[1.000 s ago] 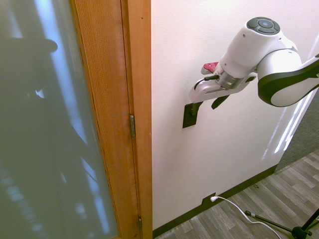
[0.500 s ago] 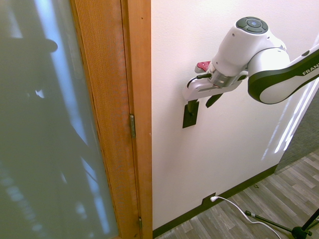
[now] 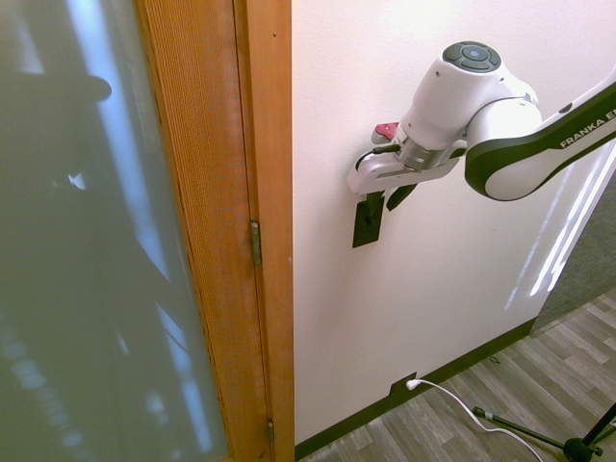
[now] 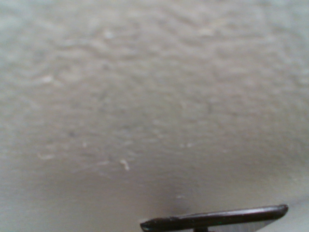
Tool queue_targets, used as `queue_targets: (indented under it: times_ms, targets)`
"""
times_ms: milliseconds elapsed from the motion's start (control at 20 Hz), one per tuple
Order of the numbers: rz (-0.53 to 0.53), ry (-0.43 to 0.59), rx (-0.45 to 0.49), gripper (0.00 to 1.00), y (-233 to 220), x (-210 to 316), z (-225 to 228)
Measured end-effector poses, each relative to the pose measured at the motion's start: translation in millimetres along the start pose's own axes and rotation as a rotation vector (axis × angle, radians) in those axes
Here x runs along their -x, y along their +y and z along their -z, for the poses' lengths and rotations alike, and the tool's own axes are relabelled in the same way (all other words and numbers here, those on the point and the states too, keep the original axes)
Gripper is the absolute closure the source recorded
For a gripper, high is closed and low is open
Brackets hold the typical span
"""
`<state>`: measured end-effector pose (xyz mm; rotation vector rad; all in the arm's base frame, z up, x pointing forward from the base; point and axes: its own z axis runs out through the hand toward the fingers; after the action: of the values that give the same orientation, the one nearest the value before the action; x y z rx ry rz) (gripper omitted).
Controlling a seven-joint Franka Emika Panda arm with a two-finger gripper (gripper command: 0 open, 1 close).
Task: Turn off the light
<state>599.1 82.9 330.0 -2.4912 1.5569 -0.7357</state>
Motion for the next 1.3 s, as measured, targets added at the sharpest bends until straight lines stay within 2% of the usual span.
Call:
queue_targets:
  times_ms: [1300]
  targets:
    - [0.002,-0.034,0.020,1.00,0,9,-34]
